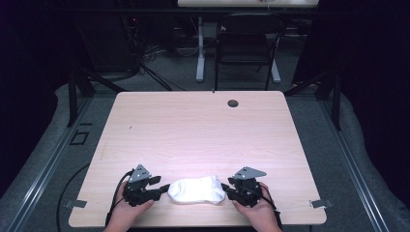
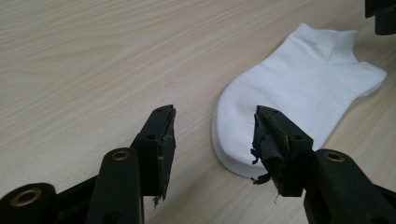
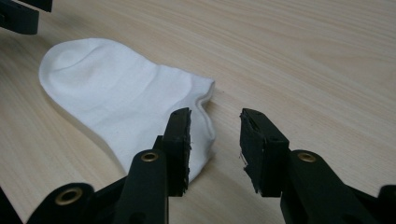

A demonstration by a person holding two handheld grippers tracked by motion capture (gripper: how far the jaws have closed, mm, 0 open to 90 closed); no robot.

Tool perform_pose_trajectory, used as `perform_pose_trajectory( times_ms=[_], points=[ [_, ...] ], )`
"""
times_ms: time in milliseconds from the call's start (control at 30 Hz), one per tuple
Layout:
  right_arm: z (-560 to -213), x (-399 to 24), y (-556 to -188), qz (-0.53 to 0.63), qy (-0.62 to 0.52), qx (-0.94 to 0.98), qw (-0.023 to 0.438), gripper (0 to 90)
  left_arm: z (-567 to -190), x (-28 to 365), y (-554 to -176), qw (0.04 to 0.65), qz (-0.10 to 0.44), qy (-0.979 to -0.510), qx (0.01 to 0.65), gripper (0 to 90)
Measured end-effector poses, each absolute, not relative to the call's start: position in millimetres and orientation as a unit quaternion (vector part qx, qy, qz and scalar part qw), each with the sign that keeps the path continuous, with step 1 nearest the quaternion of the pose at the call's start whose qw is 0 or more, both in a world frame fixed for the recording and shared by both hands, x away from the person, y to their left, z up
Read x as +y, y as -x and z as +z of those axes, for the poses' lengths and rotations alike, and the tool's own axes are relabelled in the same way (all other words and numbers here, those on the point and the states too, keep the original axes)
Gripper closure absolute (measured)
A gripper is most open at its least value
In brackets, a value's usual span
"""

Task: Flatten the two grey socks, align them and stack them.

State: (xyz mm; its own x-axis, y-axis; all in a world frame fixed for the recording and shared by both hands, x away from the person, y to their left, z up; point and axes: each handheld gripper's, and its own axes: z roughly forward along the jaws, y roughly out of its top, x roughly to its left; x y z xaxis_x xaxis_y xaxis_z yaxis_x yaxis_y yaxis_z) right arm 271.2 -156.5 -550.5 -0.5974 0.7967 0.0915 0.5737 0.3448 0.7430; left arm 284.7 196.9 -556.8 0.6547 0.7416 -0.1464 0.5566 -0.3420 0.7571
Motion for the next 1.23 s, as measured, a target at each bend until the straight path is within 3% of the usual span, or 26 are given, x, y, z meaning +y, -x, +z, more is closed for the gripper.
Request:
perform_pose_trajectory(
  times_ms=[1233],
  points=[
    [-567,-172,-283,0.382,-0.462,0.785,0.155,59.2,-568,216,-303,0.405,0.114,-0.790,0.445,48.5]
  ],
)
